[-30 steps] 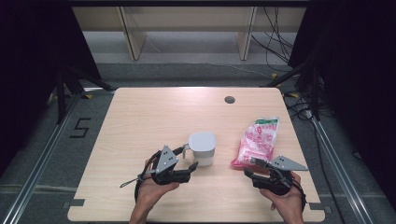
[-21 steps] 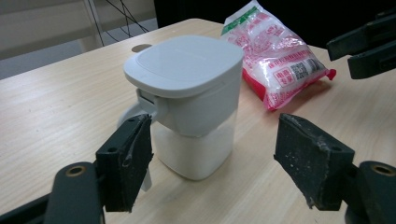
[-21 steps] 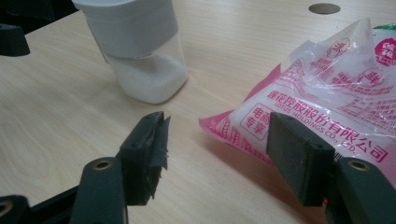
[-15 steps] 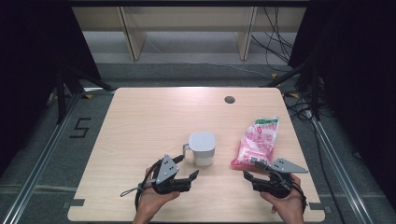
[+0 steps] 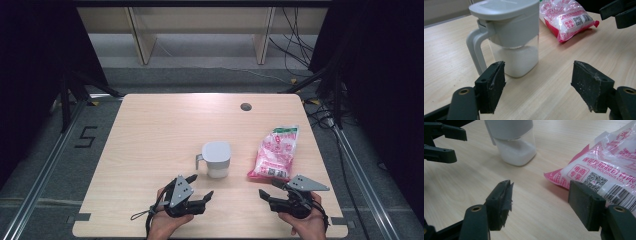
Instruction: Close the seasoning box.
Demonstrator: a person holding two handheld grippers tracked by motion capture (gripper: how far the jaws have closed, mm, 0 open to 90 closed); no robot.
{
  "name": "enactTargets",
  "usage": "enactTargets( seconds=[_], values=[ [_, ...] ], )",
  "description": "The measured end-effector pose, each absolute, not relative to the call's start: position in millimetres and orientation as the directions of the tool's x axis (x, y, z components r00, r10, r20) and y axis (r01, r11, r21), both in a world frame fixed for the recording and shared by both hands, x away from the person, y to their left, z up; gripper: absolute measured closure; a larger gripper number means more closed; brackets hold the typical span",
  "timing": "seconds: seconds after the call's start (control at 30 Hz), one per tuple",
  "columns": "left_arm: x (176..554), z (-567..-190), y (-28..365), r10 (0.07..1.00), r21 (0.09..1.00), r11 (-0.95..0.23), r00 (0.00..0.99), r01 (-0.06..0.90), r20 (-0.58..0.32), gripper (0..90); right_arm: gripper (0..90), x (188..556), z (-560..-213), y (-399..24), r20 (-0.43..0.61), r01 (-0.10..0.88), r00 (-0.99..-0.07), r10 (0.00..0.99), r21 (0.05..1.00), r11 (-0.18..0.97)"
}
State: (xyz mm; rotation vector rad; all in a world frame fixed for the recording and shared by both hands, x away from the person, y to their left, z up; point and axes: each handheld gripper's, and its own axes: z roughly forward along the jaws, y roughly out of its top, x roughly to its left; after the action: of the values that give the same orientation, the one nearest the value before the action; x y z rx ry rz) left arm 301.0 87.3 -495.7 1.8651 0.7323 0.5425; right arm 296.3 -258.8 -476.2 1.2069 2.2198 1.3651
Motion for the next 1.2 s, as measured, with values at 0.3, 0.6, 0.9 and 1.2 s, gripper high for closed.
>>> enactTargets(
  seconds=[0.3,0.6,0.9,1.2],
  values=[
    [294,-505,82,0.692,0.915,-0.323,0.720,0.242,0.054,26.2,34.3,291,-481,-257,0.159,0.503,-0.637,0.754,0.828,0.249],
    [280,-510,77,0.701,0.910,-0.308,0.713,0.278,0.019,26.0,33.0,282,-485,-254,0.174,0.531,-0.659,0.732,0.797,0.288],
    [275,-507,80,0.706,0.917,-0.290,0.709,0.273,0.012,25.8,32.7,276,-488,-254,0.149,0.514,-0.680,0.718,0.796,0.321],
    [276,-508,79,0.703,0.917,-0.283,0.711,0.281,-0.001,25.7,32.4,273,-488,-255,0.164,0.511,-0.684,0.710,0.803,0.307]
  ],
)
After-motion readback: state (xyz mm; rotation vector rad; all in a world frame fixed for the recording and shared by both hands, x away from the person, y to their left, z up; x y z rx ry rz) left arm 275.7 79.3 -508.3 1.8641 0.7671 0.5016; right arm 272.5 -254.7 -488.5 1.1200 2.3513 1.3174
